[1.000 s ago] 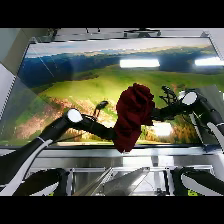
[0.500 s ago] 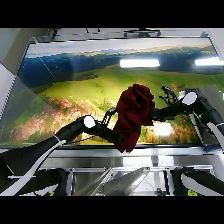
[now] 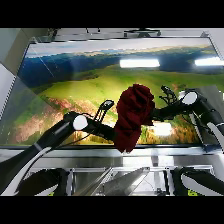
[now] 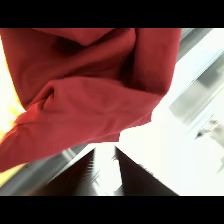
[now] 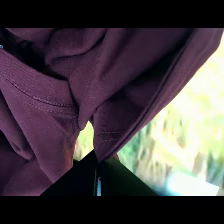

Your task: Fold the shirts.

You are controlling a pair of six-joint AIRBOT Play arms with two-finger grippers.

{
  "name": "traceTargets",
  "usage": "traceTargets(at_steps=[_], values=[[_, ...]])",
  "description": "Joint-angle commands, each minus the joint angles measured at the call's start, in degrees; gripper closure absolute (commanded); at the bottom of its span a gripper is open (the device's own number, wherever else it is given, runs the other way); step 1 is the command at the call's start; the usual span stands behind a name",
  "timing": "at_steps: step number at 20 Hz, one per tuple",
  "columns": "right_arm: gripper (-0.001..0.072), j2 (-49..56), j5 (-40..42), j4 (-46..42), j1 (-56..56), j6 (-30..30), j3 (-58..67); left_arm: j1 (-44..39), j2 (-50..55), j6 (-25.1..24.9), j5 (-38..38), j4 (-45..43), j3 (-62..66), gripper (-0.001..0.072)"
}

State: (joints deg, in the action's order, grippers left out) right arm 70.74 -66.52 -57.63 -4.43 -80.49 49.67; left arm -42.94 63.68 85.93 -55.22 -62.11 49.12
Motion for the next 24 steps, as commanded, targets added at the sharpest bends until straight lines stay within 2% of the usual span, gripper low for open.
traceTargets(at_steps=[1, 3, 6, 9, 11, 15, 17, 19, 23, 24], values=[[0.0694, -0.02, 0.04, 0.04, -0.02, 0.35, -0.02, -4.02, -6.93, 2.01, 6.16, -9.70, -2.71, -0.0005], [0.0694, -0.02, 0.04, 0.48, -0.02, 0.37, -0.02, -4.59, -5.81, 0.74, 6.78, -11.96, -2.58, -0.0004], [0.0694, -0.02, 0.04, 0.48, -0.02, 0.37, -0.02, -4.70, -0.09, -9.38, 5.73, -11.69, 0.02, -0.0004], [0.0694, 0.00, 0.04, 0.83, -0.02, 0.37, -0.02, -5.01, 6.62, -17.07, 4.07, -11.63, 4.85, -0.0004], [0.0694, 0.00, 0.04, 0.85, -0.02, 0.37, -0.02, -5.03, 11.02, -20.72, 0.31, -11.63, 9.16, -0.0004], [0.0694, 0.00, 0.07, 0.85, 0.00, 0.35, -0.02, -5.99, 16.44, -29.29, -12.55, -11.23, 16.37, -0.0004], [0.0694, 0.00, 0.07, 0.85, 0.00, 0.35, -0.02, -7.58, 17.03, -33.22, -14.19, -11.28, 17.46, -0.0004], [0.0694, 0.00, 0.07, 0.85, 0.00, 0.35, -0.02, -9.20, 17.53, -34.95, -12.07, -11.37, 17.51, -0.0004], [0.0694, -0.02, 0.04, 0.87, -0.02, 0.35, -0.02, -10.43, 19.56, -35.10, -8.46, -11.34, 17.51, -0.0001], [0.0694, 0.00, 0.02, 0.87, 0.00, 0.35, -0.02, -10.43, 20.24, -35.08, -7.50, -11.39, 17.51, 0.0018]])
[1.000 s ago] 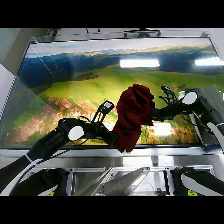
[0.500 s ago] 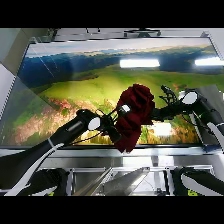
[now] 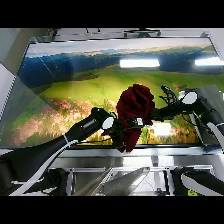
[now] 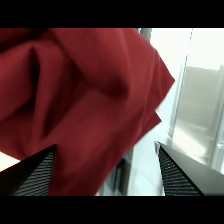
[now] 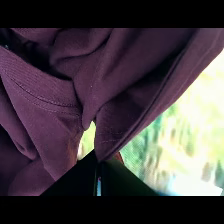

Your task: Fold the shirts.

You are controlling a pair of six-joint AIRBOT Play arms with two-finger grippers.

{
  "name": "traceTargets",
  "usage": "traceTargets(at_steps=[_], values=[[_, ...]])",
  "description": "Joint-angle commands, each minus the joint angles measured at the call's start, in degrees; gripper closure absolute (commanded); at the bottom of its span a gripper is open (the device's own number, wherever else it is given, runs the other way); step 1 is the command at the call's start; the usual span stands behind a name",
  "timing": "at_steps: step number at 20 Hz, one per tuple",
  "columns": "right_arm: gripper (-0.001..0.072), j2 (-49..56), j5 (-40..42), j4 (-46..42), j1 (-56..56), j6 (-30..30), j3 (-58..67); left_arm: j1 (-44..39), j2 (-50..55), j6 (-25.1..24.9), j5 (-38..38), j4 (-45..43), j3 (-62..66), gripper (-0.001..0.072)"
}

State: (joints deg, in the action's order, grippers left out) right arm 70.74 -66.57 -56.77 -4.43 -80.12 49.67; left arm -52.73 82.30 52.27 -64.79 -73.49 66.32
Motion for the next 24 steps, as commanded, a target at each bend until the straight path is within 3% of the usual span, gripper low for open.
traceTargets(at_steps=[1, 2, 3, 4, 5, 11, 16, 21, 24], values=[[0.0694, -0.02, 0.04, 0.04, -0.02, -0.02, -0.02, -0.63, 2.36, -1.38, 2.58, 0.02, 0.31, 0.0016], [0.0694, -0.02, 0.02, 0.04, -0.02, -0.02, -0.02, -0.63, 2.97, -1.01, 2.95, 0.04, 0.33, 0.0019], [0.0694, -0.02, -0.15, 0.02, 0.00, -0.02, -0.02, -0.63, 3.41, -0.57, 2.99, 0.09, 0.33, 0.0181], [0.0694, 0.00, -0.20, 0.04, 0.00, -0.02, -0.02, -0.66, 3.52, -0.59, 3.02, 0.11, 0.33, 0.0483], [0.0694, -0.02, -0.33, 0.02, 0.00, -0.02, -0.02, -0.63, 3.45, -0.70, 3.06, 0.09, 0.44, 0.0694], [0.0694, -0.22, -1.62, -0.20, 0.59, 0.83, 0.00, 3.63, 1.49, 7.89, -3.48, 0.11, 8.66, 0.0695], [0.0694, -1.92, -2.60, -0.20, 10.34, 0.90, 0.02, 22.14, -9.01, 15.80, -4.04, 2.47, 8.98, 0.0679], [0.0694, -3.69, -6.45, 0.00, 19.80, 3.69, 0.00, 47.32, -12.33, 15.21, -9.29, 21.11, 3.58, 0.0678], [0.0694, -3.58, -7.78, 2.58, 20.00, 5.95, -0.04, 56.13, -10.56, 11.17, -11.72, 30.29, -5.05, 0.0678]])
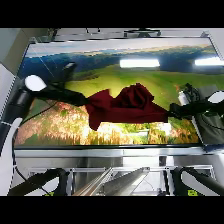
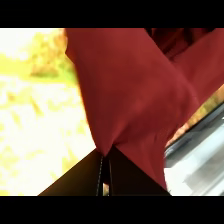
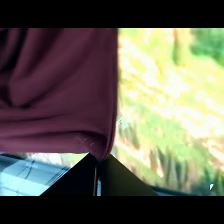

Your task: Fold the shirts.

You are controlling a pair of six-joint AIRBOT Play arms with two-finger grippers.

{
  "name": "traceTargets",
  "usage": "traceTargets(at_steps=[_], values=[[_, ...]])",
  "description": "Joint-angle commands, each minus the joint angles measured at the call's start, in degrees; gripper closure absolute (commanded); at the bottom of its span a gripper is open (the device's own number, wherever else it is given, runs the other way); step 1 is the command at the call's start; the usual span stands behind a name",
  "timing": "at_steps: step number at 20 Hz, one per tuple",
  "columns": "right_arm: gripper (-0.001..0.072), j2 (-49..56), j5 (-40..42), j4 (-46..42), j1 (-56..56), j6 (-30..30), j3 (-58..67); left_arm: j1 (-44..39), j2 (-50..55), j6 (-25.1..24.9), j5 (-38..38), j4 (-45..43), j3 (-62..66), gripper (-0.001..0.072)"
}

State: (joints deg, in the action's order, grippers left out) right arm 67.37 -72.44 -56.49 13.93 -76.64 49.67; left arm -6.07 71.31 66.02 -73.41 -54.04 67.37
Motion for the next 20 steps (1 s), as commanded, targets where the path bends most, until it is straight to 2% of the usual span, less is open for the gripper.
traceTargets(at_steps=[1, 6, 8, 9, 11, 14, 16, 17, 20], values=[[0.0694, -0.20, -2.01, 4.46, 0.96, 3.50, -0.07, 10.95, 1.53, -3.87, -3.45, 13.66, -9.03, 0.0679], [0.0694, -0.17, -1.55, 6.75, -2.62, 4.68, -0.07, 12.68, 6.16, -6.97, -3.04, 19.76, -20.17, 0.0678], [0.0694, -0.22, -1.57, 9.73, -3.06, 5.70, -0.11, 11.82, 6.27, -10.56, -3.19, 22.45, -23.82, 0.0678], [0.0695, -0.46, -1.92, 14.93, -3.06, 8.74, -0.07, 11.54, 5.51, -14.14, -4.00, 27.52, -25.00, 0.0678], [0.0695, -1.73, -5.22, 29.20, -2.19, 14.95, 1.79, 11.47, 1.40, -21.53, -8.28, 44.35, -25.22, 0.0680], [0.0695, -6.19, -9.51, 47.82, 1.62, 19.39, 14.53, 12.63, -8.41, -22.67, -13.97, 65.81, -14.88, 0.0680], [0.0694, -9.14, -9.09, 56.72, 5.09, 19.91, 27.43, 14.93, -15.17, -22.77, -11.54, 75.19, -2.32, 0.0680], [0.0694, -10.08, -8.55, 59.87, 7.02, 19.87, 34.56, 16.76, -18.21, -23.08, -8.26, 76.70, 5.31, 0.0680], [0.0694, -11.15, -5.49, 61.61, 12.07, 18.64, 52.50, 25.38, -24.92, -21.07, 3.69, 71.91, 25.92, 0.0677]])
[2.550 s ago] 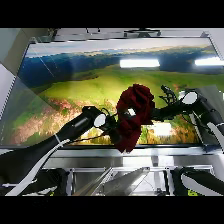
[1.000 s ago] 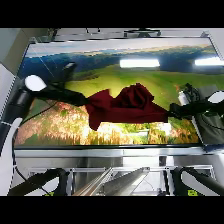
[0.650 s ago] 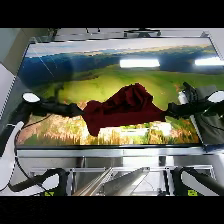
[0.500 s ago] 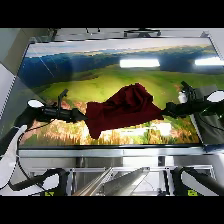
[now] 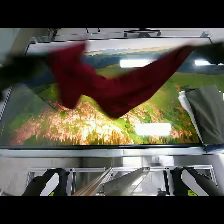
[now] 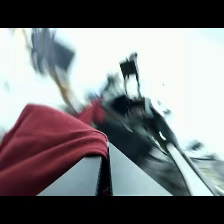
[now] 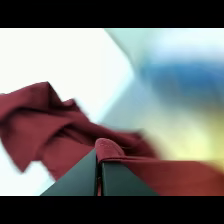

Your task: Fold the shirts.

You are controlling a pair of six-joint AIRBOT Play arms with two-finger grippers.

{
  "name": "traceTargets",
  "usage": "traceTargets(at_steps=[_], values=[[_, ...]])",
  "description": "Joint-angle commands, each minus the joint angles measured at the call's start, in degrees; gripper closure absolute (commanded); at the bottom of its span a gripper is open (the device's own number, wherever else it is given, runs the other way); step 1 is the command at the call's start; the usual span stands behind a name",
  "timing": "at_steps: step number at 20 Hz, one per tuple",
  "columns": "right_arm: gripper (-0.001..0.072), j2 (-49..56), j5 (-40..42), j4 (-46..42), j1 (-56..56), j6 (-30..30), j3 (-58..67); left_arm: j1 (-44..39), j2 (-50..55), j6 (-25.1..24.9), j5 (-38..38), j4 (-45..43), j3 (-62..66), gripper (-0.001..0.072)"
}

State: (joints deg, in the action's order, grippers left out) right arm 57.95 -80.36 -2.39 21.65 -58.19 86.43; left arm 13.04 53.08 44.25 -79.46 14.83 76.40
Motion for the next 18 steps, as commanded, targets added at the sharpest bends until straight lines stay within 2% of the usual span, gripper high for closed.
traceTargets(at_steps=[1, 4, 5, 8, 11, 13, 15, 18], values=[[0.0694, -2.14, 4.13, 7.56, 5.68, -0.83, 20.02, 10.38, -8.31, 3.96, 12.72, -0.42, 22.36, 0.0677], [0.0695, -4.11, 7.17, 6.60, 7.82, -1.27, 25.92, 23.67, -10.97, 15.10, 12.94, -12.24, 31.04, 0.0677], [0.0694, -5.09, 7.56, 3.37, 7.87, -2.29, 25.97, 27.69, -11.43, 17.75, 11.32, -15.50, 31.95, 0.0677], [0.0695, -5.25, 6.80, -13.64, 5.53, -9.11, 25.57, 29.88, -12.87, 16.15, 10.38, -16.85, 26.93, 0.0676], [0.0695, -0.72, 4.72, -19.61, -2.16, -9.97, 21.14, 23.80, -10.40, 12.46, 6.97, -17.09, 16.28, 0.0677], [0.0695, 3.30, 5.31, -25.90, -9.42, -9.94, 15.72, 15.32, -6.32, 10.05, 6.82, -23.12, 9.18, 0.0678], [0.0695, 8.17, 8.20, -34.10, -15.41, -10.01, 9.49, 5.27, 0.09, 8.68, 11.28, -34.12, 2.97, 0.0678], [0.0695, 17.11, 18.05, -42.49, -19.96, -10.82, 0.31, -5.88, 14.88, 6.51, 21.07, -47.30, -2.14, 0.0677]])
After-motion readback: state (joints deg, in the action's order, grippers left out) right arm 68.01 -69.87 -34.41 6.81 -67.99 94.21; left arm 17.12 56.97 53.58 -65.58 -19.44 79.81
